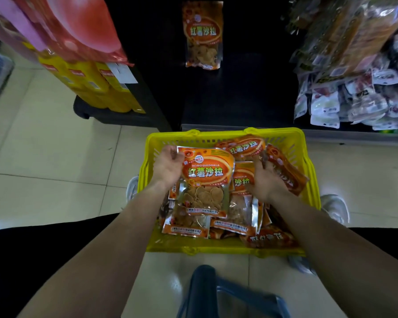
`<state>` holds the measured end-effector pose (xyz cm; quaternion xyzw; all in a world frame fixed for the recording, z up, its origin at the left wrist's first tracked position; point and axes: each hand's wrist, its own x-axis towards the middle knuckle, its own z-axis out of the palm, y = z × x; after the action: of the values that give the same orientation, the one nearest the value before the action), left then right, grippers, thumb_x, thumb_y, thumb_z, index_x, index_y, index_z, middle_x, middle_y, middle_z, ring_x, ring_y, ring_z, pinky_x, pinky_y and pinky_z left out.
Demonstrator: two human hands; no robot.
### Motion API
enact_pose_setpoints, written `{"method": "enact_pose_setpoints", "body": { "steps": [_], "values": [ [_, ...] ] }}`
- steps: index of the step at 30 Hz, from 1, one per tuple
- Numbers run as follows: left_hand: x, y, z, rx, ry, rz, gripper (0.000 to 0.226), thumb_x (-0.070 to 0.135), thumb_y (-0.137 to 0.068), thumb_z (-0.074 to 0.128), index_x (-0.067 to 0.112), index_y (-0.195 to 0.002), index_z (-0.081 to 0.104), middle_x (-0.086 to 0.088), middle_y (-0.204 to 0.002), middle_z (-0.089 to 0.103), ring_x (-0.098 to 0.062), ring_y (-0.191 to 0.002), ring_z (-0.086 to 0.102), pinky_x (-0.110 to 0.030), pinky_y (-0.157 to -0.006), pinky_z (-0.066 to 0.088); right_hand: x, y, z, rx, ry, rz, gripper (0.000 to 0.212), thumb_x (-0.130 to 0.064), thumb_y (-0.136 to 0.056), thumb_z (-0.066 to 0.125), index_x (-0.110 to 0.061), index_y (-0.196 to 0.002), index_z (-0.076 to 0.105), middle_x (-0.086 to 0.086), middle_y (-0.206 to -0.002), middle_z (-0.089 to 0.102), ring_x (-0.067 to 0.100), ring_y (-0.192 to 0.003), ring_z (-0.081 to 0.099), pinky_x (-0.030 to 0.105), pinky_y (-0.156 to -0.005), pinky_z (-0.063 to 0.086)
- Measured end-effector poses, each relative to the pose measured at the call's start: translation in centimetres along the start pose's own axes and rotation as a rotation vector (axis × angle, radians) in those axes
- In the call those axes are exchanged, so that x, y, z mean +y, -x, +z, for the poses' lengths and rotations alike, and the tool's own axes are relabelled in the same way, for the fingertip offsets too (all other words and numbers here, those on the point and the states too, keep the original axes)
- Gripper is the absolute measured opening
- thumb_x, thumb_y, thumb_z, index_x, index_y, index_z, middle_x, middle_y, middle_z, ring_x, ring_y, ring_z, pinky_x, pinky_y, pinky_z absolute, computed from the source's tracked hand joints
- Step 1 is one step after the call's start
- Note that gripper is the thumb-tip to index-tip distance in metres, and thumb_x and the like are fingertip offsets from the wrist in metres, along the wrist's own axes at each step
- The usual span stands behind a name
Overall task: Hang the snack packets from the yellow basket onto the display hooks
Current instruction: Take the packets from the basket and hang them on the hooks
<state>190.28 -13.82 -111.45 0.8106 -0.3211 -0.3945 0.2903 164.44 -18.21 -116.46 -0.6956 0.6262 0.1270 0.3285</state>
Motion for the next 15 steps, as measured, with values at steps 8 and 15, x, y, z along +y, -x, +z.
{"method": "enact_pose_setpoints", "body": {
  "steps": [8,15],
  "values": [
    [0.2,0.1,-0.3,0.017,0.054,0.034,0.037,0.049,-0.099,0.054,0.017,-0.110,0.068,-0.003,-0.102,0.073,-0.018,-0.090,0.071,-0.030,-0.074,0.059,-2.4,-0.7,-1.9,0.059,-0.492,-0.029,0.010,-0.030,-0.093,0.067,-0.025,-0.101,0.065,-0.001,-0.102,0.069,0.018,-0.093,0.065,0.028,-0.081,0.050],
    [2.7,0.6,-3.9,0.099,0.004,0.102,0.023,0.042,-0.102,0.049,0.024,-0.112,0.058,0.000,-0.101,0.068,-0.017,-0.086,0.068,-0.032,-0.070,0.058,-2.4,1.9,-9.8,0.232,-0.600,-0.159,0.012,-0.021,-0.094,0.067,-0.025,-0.105,0.066,0.000,-0.100,0.068,0.016,-0.094,0.065,0.024,-0.076,0.047]
  ]
}}
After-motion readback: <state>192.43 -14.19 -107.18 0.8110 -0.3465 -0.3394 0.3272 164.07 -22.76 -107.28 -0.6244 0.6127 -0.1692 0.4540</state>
